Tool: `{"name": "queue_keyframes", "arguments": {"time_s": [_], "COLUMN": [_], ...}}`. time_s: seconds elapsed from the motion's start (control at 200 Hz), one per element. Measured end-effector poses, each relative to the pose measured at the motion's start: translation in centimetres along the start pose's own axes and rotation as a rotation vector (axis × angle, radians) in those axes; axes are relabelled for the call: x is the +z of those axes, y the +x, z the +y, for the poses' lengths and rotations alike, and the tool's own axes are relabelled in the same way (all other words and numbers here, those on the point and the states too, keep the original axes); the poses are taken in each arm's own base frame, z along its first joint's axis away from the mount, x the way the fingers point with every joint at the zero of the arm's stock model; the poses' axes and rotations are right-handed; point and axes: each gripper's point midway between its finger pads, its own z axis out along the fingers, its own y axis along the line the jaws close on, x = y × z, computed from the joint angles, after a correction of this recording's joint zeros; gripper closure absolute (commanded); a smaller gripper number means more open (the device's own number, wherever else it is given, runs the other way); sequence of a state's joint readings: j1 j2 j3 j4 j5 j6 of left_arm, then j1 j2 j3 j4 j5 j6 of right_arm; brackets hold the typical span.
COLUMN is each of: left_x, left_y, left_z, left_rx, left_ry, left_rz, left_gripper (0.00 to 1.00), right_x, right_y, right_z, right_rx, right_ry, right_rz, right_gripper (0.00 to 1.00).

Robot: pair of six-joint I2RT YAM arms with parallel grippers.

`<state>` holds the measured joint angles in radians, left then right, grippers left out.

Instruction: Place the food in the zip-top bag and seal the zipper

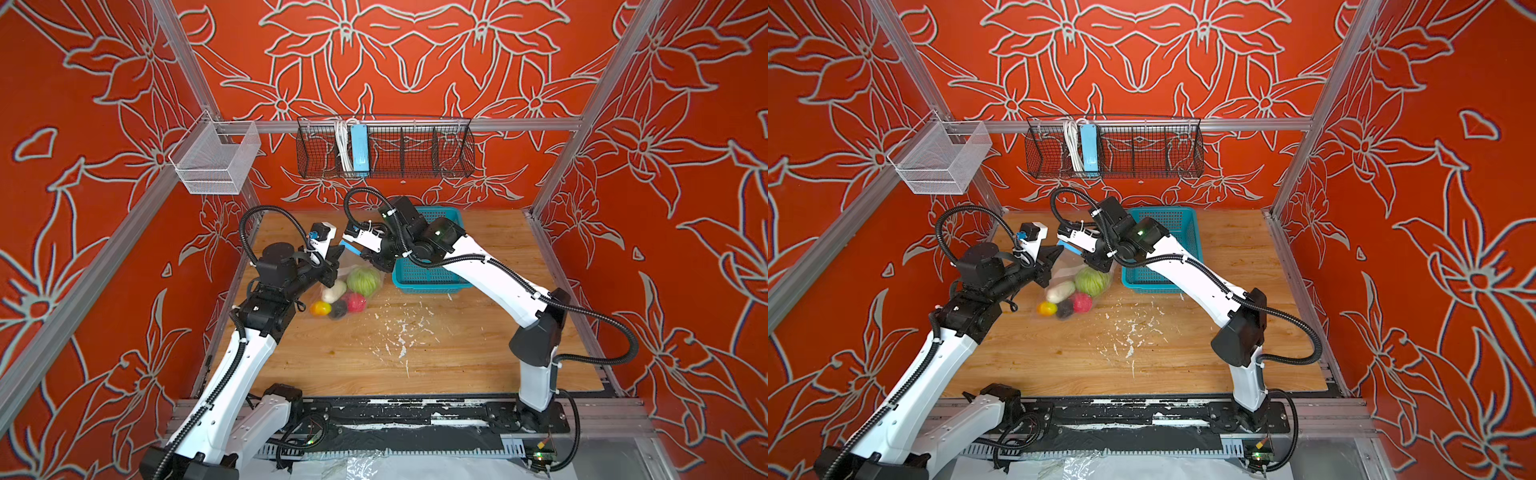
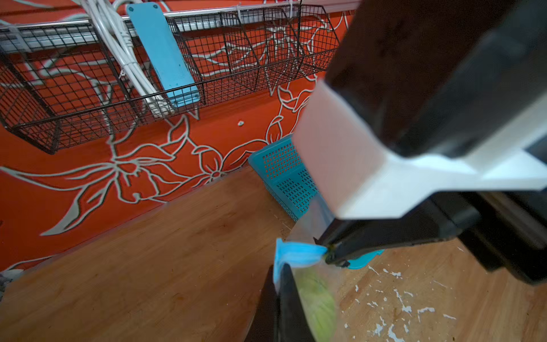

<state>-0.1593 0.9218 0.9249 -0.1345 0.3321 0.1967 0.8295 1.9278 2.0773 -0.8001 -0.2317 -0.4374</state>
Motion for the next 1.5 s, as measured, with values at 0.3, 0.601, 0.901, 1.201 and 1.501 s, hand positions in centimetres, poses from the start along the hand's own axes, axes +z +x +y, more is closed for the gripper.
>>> {"name": "queue_keyframes", "arguments": {"time_s": [0.3,0.601,0.901,1.201,1.501], "left_x": [-0.8,-1.9,-2.7,-3.4,-3.9], "left_y": [-0.7,-2.4,-3.9,-4.3,-4.6], "left_z": [1.5,2.6,3.5,3.6,3.5], "left_rx": [-0.034,-0.072,-0.097,-0.111,-0.153], "left_ry": [-0.098,-0.174,-0.226,-0.244,-0.241], "left_rz": [-0.013,-0.023,-0.043,-0.056,-0.073], "left_gripper": [1.00,1.00,1.00,1.00,1.00], "right_x": [0.4,0.4,-0.4,-1.3,-2.6], "right_y": [1.7,3.3,6.1,7.8,7.3], "right_z": [-1.4,-2.8,-4.3,-4.6,-4.7], "right_rx": [0.045,0.079,0.143,0.187,0.218], "right_ry": [0.035,0.099,0.148,0.163,0.181], "right_rz": [0.036,0.079,0.124,0.134,0.108], "right_gripper": [0.98,0.98,0.98,0.98,1.00]}}
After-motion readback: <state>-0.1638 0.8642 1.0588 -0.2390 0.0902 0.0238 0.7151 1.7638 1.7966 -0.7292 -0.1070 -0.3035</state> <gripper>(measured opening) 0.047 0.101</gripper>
